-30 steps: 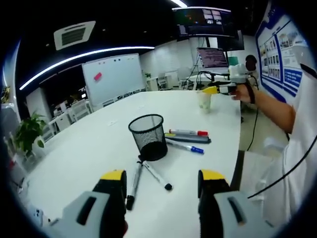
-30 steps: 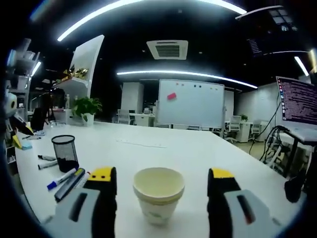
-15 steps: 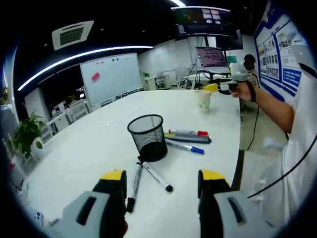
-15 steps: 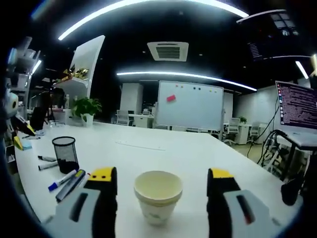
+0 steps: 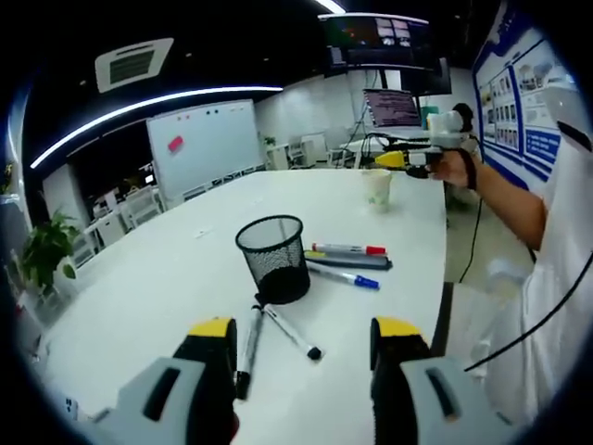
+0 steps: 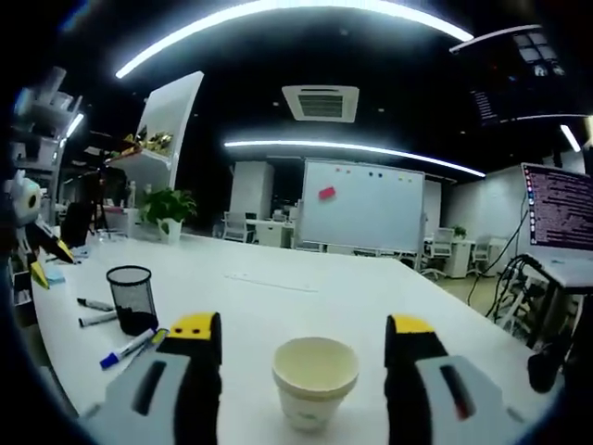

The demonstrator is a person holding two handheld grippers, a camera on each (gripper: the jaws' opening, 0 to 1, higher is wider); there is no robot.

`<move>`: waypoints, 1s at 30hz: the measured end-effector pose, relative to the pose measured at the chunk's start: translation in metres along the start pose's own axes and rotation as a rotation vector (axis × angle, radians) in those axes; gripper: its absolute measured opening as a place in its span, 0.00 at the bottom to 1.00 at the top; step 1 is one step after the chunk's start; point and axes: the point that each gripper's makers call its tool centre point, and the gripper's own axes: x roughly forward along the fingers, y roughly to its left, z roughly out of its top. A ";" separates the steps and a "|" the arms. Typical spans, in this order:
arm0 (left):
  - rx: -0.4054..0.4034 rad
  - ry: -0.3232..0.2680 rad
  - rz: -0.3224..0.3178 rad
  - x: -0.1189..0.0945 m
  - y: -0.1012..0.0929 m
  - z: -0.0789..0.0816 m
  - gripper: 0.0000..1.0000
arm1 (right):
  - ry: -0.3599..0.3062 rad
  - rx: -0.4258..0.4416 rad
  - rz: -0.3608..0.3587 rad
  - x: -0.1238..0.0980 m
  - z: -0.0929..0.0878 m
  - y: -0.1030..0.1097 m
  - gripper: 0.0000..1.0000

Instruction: Place the scattered laser pointers and whiteboard markers into the pen holder and stack the scattered paper cups together

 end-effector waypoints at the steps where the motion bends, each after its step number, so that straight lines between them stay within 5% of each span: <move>1: -0.004 -0.010 -0.006 -0.001 -0.001 0.002 0.59 | 0.000 -0.003 0.001 0.000 0.001 0.001 0.71; 30: -0.002 -0.020 -0.007 -0.005 -0.003 -0.001 0.59 | -0.005 -0.048 0.077 0.002 0.013 0.041 0.69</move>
